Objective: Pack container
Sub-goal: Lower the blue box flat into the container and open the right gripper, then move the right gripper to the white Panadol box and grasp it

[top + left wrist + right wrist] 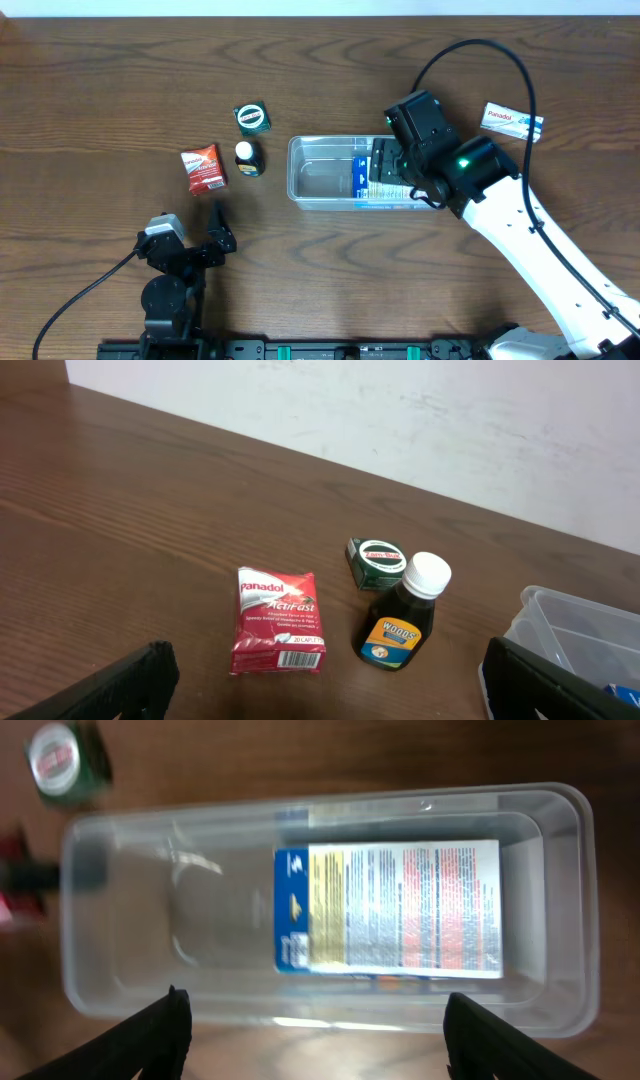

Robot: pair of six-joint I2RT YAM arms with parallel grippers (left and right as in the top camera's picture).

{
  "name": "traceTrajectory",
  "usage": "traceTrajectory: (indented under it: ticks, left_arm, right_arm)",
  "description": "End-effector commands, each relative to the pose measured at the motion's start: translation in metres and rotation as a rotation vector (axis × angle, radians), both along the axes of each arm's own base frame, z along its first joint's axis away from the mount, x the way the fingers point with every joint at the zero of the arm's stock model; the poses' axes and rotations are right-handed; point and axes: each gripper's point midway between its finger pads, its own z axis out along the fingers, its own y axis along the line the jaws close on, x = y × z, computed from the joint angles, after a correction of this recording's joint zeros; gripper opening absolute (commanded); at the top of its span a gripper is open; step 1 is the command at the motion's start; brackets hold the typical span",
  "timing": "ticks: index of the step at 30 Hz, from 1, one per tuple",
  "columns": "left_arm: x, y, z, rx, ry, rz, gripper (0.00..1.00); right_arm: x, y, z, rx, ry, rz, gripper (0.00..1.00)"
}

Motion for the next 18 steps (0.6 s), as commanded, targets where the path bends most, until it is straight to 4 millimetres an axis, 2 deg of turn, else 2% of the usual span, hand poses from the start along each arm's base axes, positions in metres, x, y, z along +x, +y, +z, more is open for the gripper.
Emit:
traceTrajectory:
  ticks: [1, 5, 9, 13, 18]
  left_arm:
    - [-0.002, 0.001, -0.015, 0.018, 0.046, 0.001, 0.98]
    - [-0.002, 0.001, -0.015, 0.018, 0.046, 0.001, 0.98]
    - [-0.002, 0.001, -0.015, 0.018, 0.046, 0.001, 0.98]
    - [-0.002, 0.001, -0.015, 0.018, 0.046, 0.001, 0.98]
    - [-0.002, 0.001, -0.015, 0.018, 0.046, 0.001, 0.98]
  right_arm:
    - [-0.003, 0.005, -0.007, -0.07, 0.008, 0.17, 0.77]
    - [-0.001, -0.001, -0.009, -0.08, 0.013, 0.164, 0.78]
    - [0.015, -0.023, 0.007, -0.038, -0.001, 0.089, 0.82]
    - [0.038, -0.063, 0.03, 0.008, -0.031, 0.022, 0.97]
    - [0.066, -0.13, 0.041, 0.047, -0.056, -0.137, 0.98]
